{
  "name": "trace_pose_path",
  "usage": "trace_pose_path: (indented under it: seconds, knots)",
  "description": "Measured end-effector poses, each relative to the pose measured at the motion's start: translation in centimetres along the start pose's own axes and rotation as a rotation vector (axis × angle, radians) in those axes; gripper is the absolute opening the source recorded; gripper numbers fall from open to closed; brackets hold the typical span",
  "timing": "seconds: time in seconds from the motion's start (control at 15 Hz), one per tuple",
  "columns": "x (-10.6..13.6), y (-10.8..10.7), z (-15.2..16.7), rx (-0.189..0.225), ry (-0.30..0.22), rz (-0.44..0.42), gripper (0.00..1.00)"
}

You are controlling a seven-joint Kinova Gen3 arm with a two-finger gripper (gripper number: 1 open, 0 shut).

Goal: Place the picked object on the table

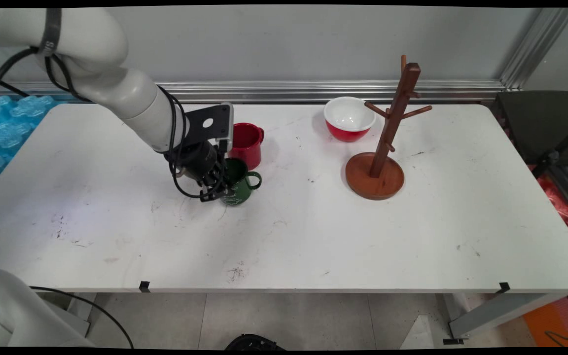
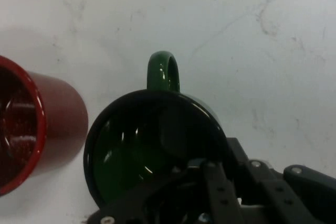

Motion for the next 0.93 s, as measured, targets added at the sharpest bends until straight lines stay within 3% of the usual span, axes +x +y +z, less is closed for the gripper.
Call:
trace_pose_path:
  seconds: [0.33,0.4,0.93]
  knots:
    - [0.0,0.1,0.9,-0.008,-0.005,0.005,0.0]
    - [0.0,0.2,1.0,-0.012,-0.004,0.006,1.0]
    - [0.5,0.7,1.8,-0.043,0.017,0.009,1.0]
